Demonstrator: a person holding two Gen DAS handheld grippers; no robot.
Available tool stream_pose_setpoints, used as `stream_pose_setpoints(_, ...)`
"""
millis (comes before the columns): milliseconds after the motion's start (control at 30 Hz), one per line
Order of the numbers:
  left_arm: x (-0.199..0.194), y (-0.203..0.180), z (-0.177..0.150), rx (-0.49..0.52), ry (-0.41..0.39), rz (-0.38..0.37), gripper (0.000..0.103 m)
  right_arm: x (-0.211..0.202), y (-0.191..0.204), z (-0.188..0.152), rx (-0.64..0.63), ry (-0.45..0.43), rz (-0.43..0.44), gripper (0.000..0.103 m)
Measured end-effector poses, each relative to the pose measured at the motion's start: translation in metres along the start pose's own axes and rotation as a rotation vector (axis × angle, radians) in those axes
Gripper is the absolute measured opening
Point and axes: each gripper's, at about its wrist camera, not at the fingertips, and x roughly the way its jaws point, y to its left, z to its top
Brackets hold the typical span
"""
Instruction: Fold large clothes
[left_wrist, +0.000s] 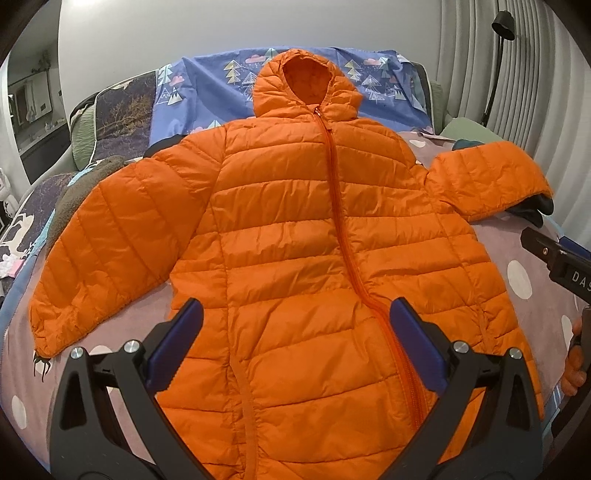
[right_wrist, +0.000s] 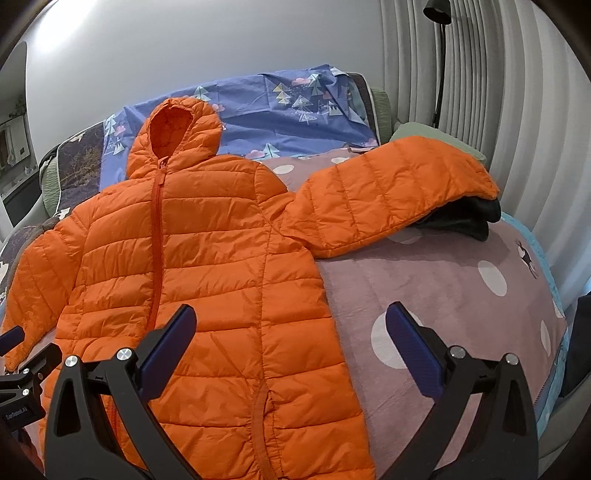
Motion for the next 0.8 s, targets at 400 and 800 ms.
stream_pose_setpoints(400, 0.0034, -0.0073, 0.0024, 0.017, -0.009, 0.013, 0.101, 0.0049, -0.0098, 0.0004, 0.026, 0.002, 0.020, 0.102)
stream_pose_setpoints(800, 0.0049, -0.0019, 0.0085, 0.020, -0.009, 0.030, 0.101, 0.0066, -0.0063, 0.0071, 0.017, -0.011, 0.037, 0.102)
